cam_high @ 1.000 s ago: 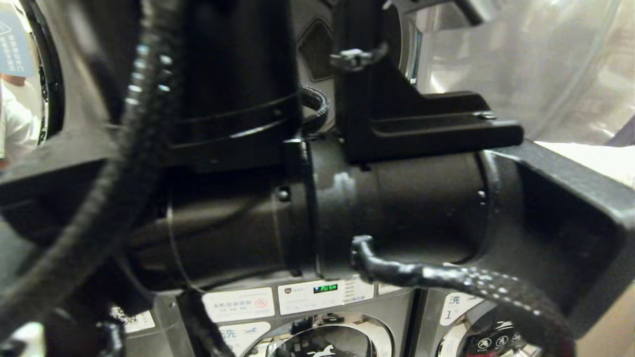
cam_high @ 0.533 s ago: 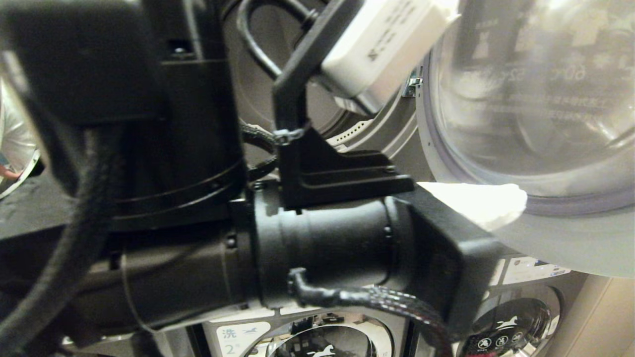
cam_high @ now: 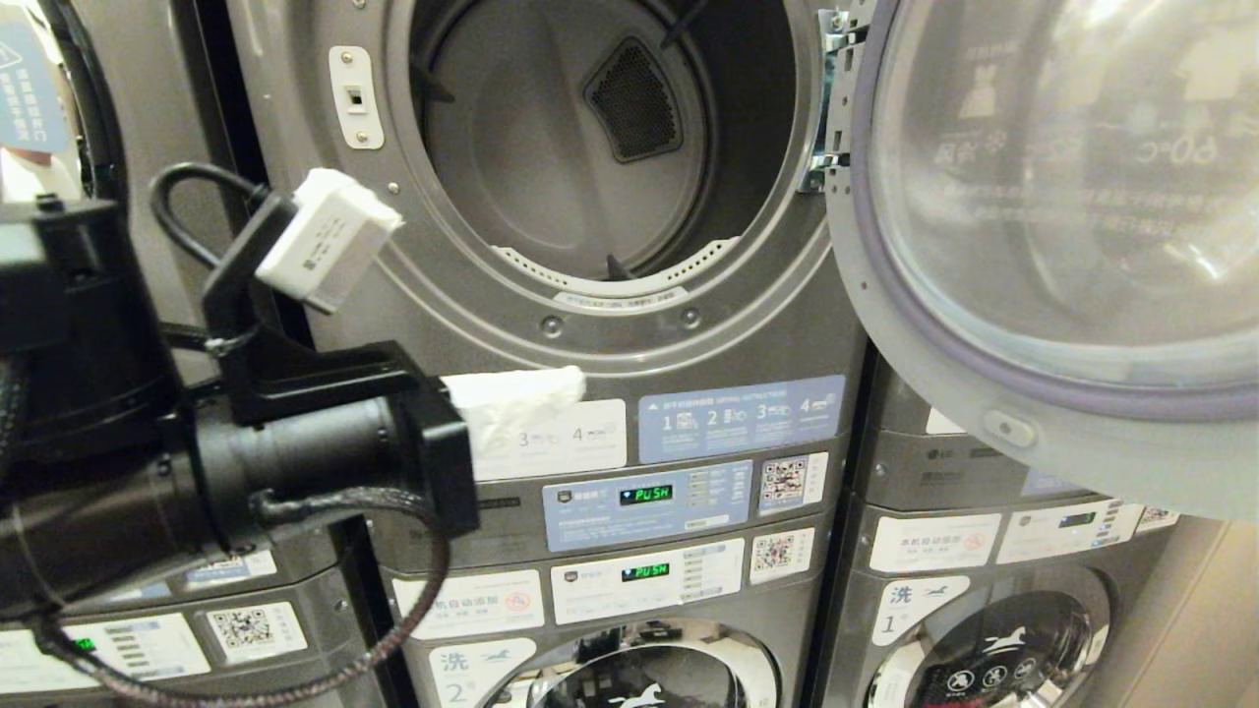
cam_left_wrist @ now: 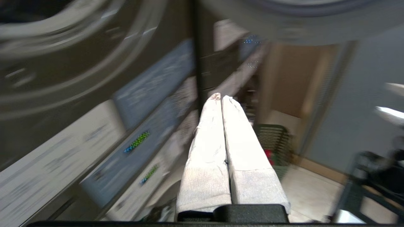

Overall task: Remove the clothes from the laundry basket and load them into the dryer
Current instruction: Open the dryer

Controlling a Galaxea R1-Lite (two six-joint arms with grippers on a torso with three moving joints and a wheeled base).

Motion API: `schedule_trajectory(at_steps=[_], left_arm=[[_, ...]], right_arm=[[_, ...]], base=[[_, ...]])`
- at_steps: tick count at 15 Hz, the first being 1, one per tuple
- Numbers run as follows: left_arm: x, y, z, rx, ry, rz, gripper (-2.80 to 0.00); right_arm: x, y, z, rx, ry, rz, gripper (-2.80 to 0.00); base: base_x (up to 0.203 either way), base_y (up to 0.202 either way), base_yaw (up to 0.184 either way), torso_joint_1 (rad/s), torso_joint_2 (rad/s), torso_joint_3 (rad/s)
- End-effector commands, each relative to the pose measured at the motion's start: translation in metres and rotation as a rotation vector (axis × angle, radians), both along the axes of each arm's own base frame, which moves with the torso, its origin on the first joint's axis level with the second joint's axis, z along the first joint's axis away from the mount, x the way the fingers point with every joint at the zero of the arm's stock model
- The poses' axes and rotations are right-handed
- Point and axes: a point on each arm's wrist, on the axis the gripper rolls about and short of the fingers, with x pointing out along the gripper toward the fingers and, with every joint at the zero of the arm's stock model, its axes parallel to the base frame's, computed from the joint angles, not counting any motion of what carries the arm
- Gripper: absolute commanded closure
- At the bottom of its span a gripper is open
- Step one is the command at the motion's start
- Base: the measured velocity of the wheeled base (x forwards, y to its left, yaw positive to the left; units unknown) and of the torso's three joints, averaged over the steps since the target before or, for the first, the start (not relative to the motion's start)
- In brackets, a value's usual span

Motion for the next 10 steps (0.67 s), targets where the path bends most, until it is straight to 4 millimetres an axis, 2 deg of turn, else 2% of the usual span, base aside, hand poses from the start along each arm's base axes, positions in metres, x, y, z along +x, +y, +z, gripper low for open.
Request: schedule_trajectory(at_steps=[1, 3, 5, 10], left_arm=[[0.007, 0.041, -0.005, -0.002, 0.000, 0.173, 0.00], [0.015, 0.087, -0.017, 0.008, 0.030, 0.374, 0.00], [0.003, 0.121, -0.038, 0.022, 0.085, 0.513, 0.00], [-0.076, 0.136, -0.095, 0.020, 0.106, 0.581, 0.00]], right_arm=[[0.000, 0.000, 0.000, 0.000, 0.000, -0.001, -2.80], [0.000, 0.000, 0.000, 0.000, 0.001, 0.000, -2.80], [0.000, 0.000, 0.000, 0.000, 0.000, 0.000, -2.80], [0.000, 0.000, 0.000, 0.000, -0.001, 0.000, -2.80]], base=[[0.000, 0.000, 0.000, 0.000, 0.00, 0.000], [0.000, 0.000, 0.000, 0.000, 0.00, 0.000], [0.000, 0.000, 0.000, 0.000, 0.00, 0.000], [0.000, 0.000, 0.000, 0.000, 0.00, 0.000]])
